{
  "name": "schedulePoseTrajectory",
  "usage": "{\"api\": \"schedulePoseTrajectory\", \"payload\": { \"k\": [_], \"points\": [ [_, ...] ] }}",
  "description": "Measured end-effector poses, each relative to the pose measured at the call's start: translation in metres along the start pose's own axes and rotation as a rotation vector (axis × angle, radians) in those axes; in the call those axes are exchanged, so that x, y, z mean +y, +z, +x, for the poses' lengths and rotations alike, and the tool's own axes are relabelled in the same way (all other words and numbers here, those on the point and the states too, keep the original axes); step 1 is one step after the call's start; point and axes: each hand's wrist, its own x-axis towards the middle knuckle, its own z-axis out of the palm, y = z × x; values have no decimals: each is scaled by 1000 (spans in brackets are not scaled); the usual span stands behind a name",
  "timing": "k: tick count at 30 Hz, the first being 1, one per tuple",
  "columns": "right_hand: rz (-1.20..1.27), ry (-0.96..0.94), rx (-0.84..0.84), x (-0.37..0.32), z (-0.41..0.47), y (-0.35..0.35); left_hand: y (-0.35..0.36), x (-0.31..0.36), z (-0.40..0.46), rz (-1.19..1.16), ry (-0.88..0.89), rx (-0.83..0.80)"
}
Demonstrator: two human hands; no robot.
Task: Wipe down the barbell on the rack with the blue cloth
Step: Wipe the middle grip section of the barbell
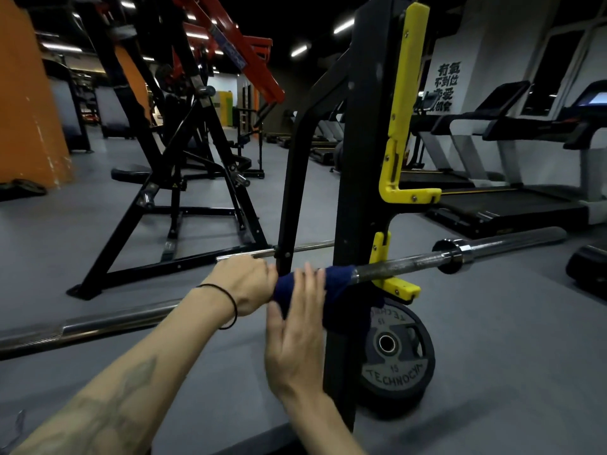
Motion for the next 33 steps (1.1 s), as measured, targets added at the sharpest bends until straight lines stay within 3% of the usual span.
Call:
{"api": "schedulePoseTrajectory", "payload": {
  "k": [2, 4, 5, 7, 11, 12, 14, 17, 18, 20, 23, 26, 30, 33],
  "points": [
    [-132, -224, -114, 21, 6, -21, -5, -2, 8, -97, -84, -143],
    [-353, -456, -164, 59, 27, -47, -1, -4, 6, -197, -159, -54],
    [-416, -470, -149, 76, 38, -58, 1, -3, 2, -138, -162, 65],
    [-407, -276, -38, 95, 52, -73, 15, 3, -10, 54, -108, 283],
    [-130, 156, 181, 47, 40, -28, 30, 5, -14, 30, -50, 517],
    [-62, 167, 174, 30, 32, -14, 29, 3, -12, 34, -52, 534],
    [-64, 7, 58, 17, 13, -3, 32, 3, -10, 42, -29, 564],
    [-315, -336, -70, 62, 25, -37, 35, 4, -10, 56, -39, 574],
    [-361, -344, -56, 80, 33, -51, 34, 4, -10, 59, -47, 562],
    [-304, -161, 40, 101, 48, -71, 34, 4, -9, 64, -59, 538],
    [-142, 79, 152, 78, 46, -50, 35, 4, -7, 69, -74, 502],
    [-111, -32, 45, 43, 18, -24, 34, 4, -8, 51, -79, 494],
    [-333, -366, -95, 84, 25, -60, 33, 5, -9, 45, -62, 464],
    [-282, -111, 34, 106, 45, -76, 31, 4, -10, 46, -64, 446]
  ]
}}
